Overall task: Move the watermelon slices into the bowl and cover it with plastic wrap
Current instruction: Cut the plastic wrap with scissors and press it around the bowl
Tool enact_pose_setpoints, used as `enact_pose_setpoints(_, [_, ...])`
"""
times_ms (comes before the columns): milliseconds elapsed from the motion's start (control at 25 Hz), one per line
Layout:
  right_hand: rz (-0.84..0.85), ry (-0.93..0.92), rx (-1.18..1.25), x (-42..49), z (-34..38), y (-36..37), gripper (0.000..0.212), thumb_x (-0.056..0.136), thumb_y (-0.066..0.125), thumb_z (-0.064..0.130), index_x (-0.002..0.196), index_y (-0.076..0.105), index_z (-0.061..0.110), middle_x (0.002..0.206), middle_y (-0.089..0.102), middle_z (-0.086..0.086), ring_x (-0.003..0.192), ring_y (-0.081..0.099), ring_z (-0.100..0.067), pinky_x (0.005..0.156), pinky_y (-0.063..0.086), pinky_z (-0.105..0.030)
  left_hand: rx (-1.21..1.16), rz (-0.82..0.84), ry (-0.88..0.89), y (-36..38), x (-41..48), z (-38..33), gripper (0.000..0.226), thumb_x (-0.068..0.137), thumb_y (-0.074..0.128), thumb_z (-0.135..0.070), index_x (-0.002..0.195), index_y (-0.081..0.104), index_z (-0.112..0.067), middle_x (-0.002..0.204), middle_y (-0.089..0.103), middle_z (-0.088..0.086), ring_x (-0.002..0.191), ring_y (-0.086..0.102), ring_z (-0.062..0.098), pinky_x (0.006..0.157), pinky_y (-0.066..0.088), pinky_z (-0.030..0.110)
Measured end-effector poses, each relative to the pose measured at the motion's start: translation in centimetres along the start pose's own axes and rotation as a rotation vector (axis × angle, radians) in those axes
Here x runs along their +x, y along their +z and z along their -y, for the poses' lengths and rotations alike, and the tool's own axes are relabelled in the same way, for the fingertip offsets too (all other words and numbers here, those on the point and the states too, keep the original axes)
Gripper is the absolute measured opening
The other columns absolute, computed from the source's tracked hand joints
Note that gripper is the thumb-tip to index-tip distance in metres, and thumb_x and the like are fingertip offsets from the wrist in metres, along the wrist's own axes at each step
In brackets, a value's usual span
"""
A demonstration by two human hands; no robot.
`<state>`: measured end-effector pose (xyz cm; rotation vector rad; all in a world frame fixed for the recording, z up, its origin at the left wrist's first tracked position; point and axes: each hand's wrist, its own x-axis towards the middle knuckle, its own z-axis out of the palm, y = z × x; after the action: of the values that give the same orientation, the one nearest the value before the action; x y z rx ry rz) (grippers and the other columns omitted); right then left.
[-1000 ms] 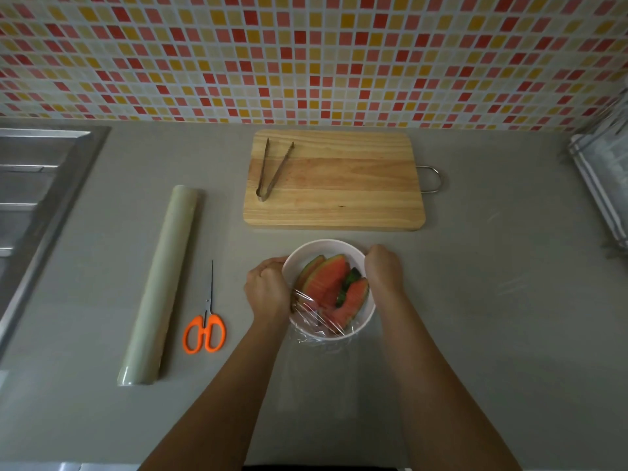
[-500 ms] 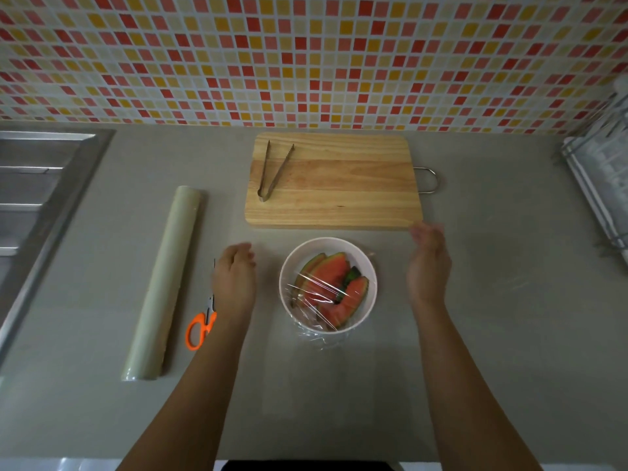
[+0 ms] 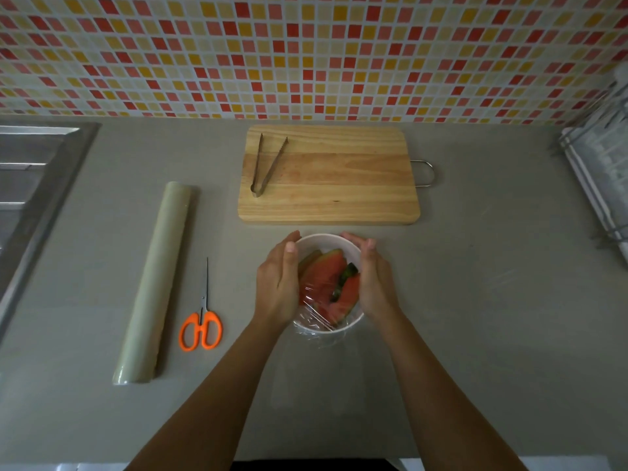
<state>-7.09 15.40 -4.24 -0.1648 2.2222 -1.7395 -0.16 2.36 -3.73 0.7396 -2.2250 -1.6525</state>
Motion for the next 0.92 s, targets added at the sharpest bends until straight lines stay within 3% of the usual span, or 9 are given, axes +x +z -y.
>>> enact_pose_setpoints(120, [-0.054,0.018,-0.045,0.2,0.1,0.1,0.067,0.073,0.01,0.083,0.092,0.064,0.049,0.092,0.07,0.014,0.091,0.064,-0.001,0.08,0.05,-0.02,0.016,-0.049,-0.02,0.2,0.1,-0.2,0.054,0.094,0.024,-0.049,0.123,0.06,-0.021,0.108,0.061,-0.008,0.101,0.057,0.007,0.086,0.047,0.022])
enact_pose_setpoints(320, [-0.125,0.113,-0.177,0.3,0.2,0.3,0.087,0.073,0.003,0.079,0.095,0.068,0.025,0.088,0.069,0.0,0.093,0.064,-0.021,0.086,0.049,-0.037,0.082,-0.066,-0.056,0.1,0.4,-0.8,0.053,0.093,0.02,-0.048,0.102,0.067,-0.026,0.092,0.066,-0.005,0.089,0.057,0.011,0.077,0.039,0.024])
enact_pose_setpoints(400, [-0.124,0.129,-0.241,0.0,0.3,0.3,0.083,0.077,0.002,0.074,0.085,0.065,0.021,0.081,0.065,0.001,0.09,0.062,-0.025,0.083,0.049,-0.038,0.095,-0.096,-0.15,0.4,0.3,-0.5,0.064,0.092,0.013,-0.052,0.102,0.069,-0.024,0.097,0.068,0.005,0.095,0.059,0.021,0.085,0.041,0.028])
enact_pose_setpoints(480, [-0.118,0.104,-0.368,-0.3,0.6,0.2,0.066,0.083,0.004,0.066,0.072,0.056,0.027,0.068,0.055,0.009,0.081,0.057,-0.023,0.076,0.041,-0.031,0.073,-0.149,-0.318,0.0,0.2,0.2,0.076,0.091,0.006,-0.059,0.103,0.07,-0.019,0.107,0.067,0.017,0.105,0.057,0.032,0.098,0.042,0.044])
enact_pose_setpoints(560, [-0.099,0.024,-0.462,-0.2,0.3,-0.9,0.058,0.086,0.009,0.057,0.086,0.06,0.028,0.085,0.062,0.003,0.094,0.057,-0.022,0.082,0.035,-0.024,0.008,-0.192,-0.352,-1.1,0.3,0.8,0.078,0.091,0.006,-0.059,0.11,0.069,-0.018,0.117,0.065,0.015,0.113,0.055,0.03,0.104,0.038,0.049])
enact_pose_setpoints(640, [-0.045,-0.028,-0.329,0.8,0.4,-2.2,0.066,0.087,0.011,0.053,0.122,0.056,0.02,0.129,0.056,-0.002,0.122,0.045,-0.012,0.096,0.027,-0.018,-0.092,-0.176,-0.311,-1.7,0.7,0.8,0.068,0.094,0.01,-0.056,0.124,0.061,-0.021,0.13,0.059,0.006,0.12,0.052,0.022,0.108,0.035,0.047])
enact_pose_setpoints(720, [0.107,-0.057,-0.152,2.1,1.0,-2.7,0.065,0.087,0.01,0.059,0.132,0.047,0.032,0.143,0.042,0.01,0.129,0.032,0.004,0.101,0.019,-0.012,-0.158,-0.066,-0.259,-1.4,0.6,0.3,0.058,0.097,0.015,-0.053,0.132,0.053,-0.028,0.135,0.054,-0.002,0.124,0.048,0.016,0.107,0.036,0.038])
enact_pose_setpoints(840, [0.358,0.0,-0.072,3.3,1.6,-1.5,0.056,0.088,0.011,0.064,0.119,0.054,0.046,0.138,0.05,0.006,0.127,0.041,-0.006,0.103,0.027,-0.022,-0.145,-0.005,-0.241,-0.3,0.2,-0.1,0.051,0.098,0.018,-0.051,0.119,0.062,-0.038,0.115,0.065,-0.005,0.109,0.06,0.014,0.093,0.047,0.031])
enact_pose_setpoints(920, [0.394,0.144,0.1,3.6,1.2,-0.6,0.06,0.09,0.014,0.062,0.104,0.067,0.038,0.11,0.068,-0.005,0.104,0.061,-0.017,0.094,0.043,-0.033,-0.151,-0.036,-0.278,-0.2,0.1,-0.1,0.052,0.096,0.017,-0.053,0.096,0.069,-0.044,0.095,0.07,-0.008,0.093,0.065,0.011,0.084,0.052,0.033])
